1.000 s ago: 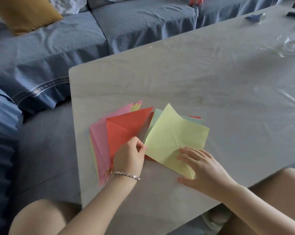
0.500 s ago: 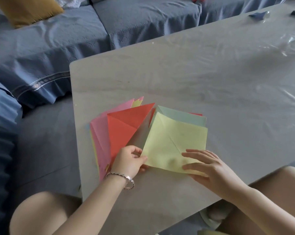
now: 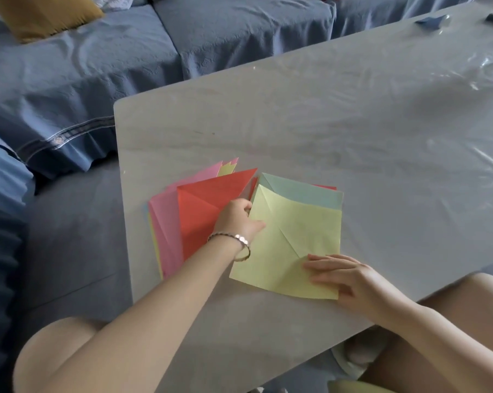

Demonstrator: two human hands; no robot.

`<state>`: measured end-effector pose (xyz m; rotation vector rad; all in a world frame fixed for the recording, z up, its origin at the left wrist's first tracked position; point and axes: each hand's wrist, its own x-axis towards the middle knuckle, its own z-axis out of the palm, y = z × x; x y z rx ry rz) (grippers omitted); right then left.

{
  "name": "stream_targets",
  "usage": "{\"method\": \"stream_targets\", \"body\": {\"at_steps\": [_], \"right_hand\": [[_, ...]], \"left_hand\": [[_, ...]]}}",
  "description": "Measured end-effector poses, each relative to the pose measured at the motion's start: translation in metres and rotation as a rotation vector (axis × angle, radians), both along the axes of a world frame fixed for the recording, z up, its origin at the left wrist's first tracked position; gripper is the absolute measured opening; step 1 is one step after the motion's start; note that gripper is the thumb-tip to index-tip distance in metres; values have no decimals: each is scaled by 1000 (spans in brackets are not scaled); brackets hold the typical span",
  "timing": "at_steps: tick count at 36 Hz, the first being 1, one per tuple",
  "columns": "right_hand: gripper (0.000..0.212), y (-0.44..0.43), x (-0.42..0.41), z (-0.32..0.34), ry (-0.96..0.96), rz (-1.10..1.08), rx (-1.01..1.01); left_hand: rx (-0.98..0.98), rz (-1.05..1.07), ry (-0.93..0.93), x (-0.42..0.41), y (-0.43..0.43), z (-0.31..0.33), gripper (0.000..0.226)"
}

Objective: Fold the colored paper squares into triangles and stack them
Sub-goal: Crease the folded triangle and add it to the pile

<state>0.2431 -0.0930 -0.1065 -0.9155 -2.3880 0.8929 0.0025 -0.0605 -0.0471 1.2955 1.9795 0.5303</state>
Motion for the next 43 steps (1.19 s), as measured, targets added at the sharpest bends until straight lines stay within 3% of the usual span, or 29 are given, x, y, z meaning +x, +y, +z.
{"method": "stream_targets", "body": {"at_steps": [3,7,10,13,16,20,25,32,36,43], "right_hand": [[26,-1,6,2,33,-13,-100],[13,2,7,17,4,-24,-32],[44,5,2,36,-2,-29,51],[42,13,-6,47,54,-127,114],[27,19,-15,55,156,-346,-17],[1,19,-30,65,211,-418,-194],[24,9,-44,70,316,-507,-303],[24,-1,-60,92,414,-595,-347],[23,-5,-64,102,465,-610,-358],[18,-14,-66,107,502,-659,-325]], "left_hand": [[75,45,16,5,7,3,6],[210,49,17,11,2,4,10],[313,29,-40,13,-6,11,10],[354,-34,-97,15,-18,21,10],[331,-79,-105,17,-31,25,9],[272,-196,-147,18,-48,31,14],[310,-234,-85,16,-61,39,12],[541,-105,-40,20,-74,51,22],[616,-69,-51,24,-80,51,31],[659,4,-142,33,-87,50,26]]}}
